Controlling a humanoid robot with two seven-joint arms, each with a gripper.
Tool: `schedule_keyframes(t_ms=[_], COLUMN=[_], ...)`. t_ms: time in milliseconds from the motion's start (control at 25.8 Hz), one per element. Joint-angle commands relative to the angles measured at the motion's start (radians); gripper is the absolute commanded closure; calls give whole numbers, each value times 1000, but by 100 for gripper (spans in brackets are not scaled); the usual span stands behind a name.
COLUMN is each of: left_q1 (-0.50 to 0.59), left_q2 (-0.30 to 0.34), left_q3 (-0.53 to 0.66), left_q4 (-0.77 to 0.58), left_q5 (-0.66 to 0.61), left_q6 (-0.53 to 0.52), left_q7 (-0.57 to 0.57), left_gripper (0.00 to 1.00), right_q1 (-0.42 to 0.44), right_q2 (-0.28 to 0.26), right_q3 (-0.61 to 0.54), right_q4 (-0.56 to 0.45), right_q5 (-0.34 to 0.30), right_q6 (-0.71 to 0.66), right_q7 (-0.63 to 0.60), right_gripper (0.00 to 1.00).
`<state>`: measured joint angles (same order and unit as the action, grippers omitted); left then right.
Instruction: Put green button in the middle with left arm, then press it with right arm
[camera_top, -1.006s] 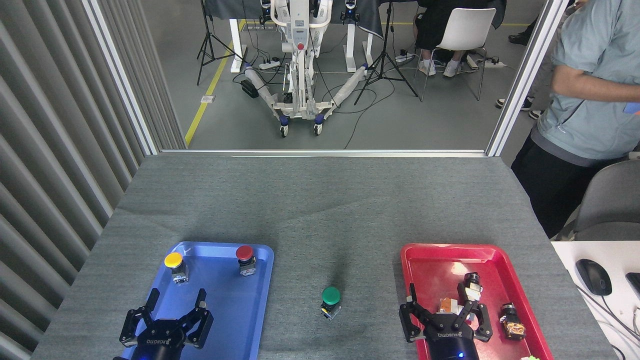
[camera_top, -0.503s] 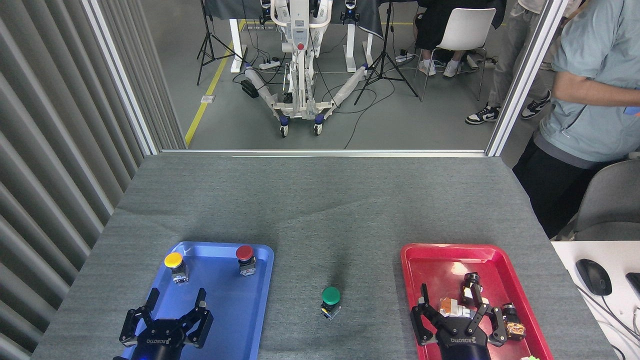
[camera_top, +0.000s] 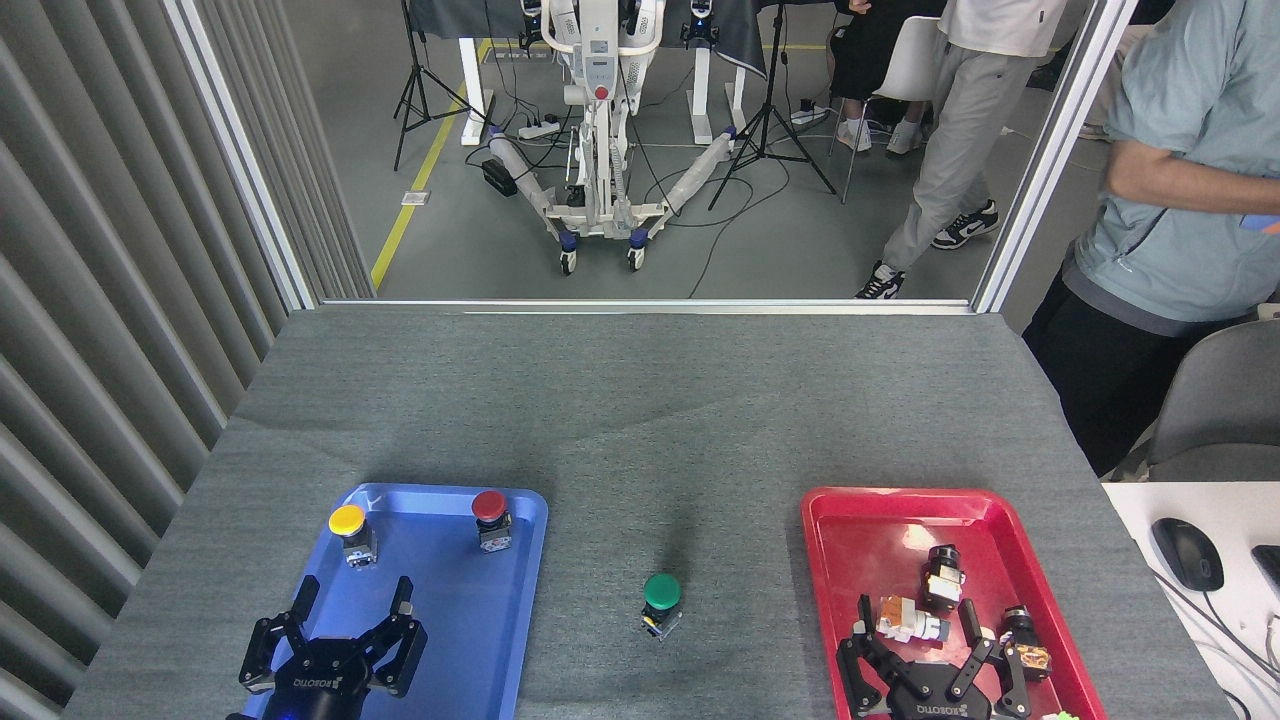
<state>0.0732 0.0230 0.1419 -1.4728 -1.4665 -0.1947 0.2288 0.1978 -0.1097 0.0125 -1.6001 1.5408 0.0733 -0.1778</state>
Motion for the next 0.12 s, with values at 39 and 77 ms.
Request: schedule_keyframes(t_ms=[39,77], left_q1=[0,4], left_q2=[0,0], left_q3=[-1,-1], left_q4=[0,0], left_q5=[0,0], left_q6=[0,0], left_q7=[-2,-2], left_gripper=[0,0], right_q1=[3,5], right_q2=[1,1], right_q3=[-2,-2], right_q4=[0,0], right_q5=[-2,-2], right_q6=[2,2], right_q7=[4,4], right_gripper=[0,0])
